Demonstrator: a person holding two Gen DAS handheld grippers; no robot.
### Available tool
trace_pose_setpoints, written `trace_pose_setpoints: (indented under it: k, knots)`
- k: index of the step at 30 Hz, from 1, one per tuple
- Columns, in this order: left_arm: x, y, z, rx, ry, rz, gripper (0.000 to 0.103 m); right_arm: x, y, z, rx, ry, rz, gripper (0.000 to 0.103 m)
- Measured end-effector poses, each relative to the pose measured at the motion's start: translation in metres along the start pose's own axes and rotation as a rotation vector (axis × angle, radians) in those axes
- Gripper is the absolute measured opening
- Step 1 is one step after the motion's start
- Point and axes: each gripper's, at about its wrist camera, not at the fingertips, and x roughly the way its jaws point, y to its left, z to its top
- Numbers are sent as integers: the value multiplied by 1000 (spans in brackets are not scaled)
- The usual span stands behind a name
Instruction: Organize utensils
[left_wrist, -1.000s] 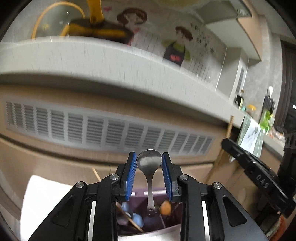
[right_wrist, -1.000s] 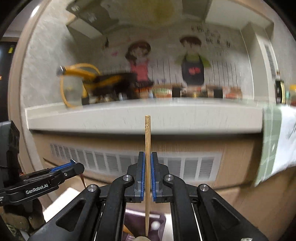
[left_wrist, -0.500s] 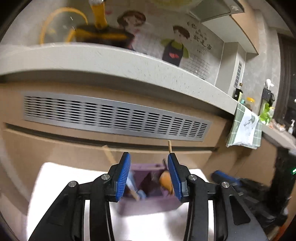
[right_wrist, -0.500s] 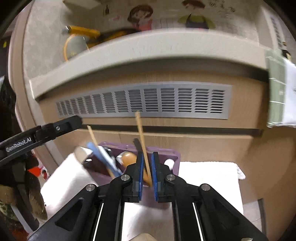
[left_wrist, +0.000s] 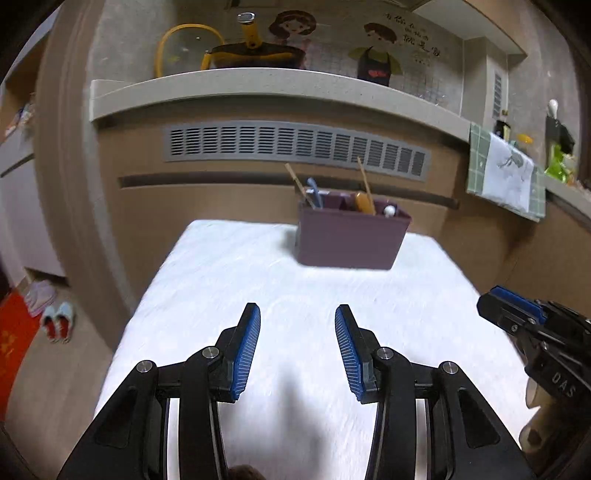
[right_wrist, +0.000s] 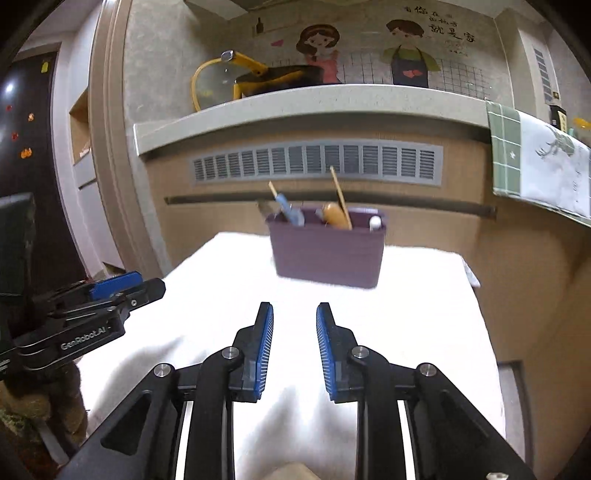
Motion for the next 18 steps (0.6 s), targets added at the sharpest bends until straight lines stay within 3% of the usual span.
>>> trace_pose_setpoints:
  k: [2, 18]
  knots:
    - [-9, -6, -7, 19, -7, 40, 43, -11, 8, -11, -4, -10, -10, 22]
    - [-25, -18, -10, 44, 3, 2, 43, -26, 16, -24, -4, 5, -29, 23]
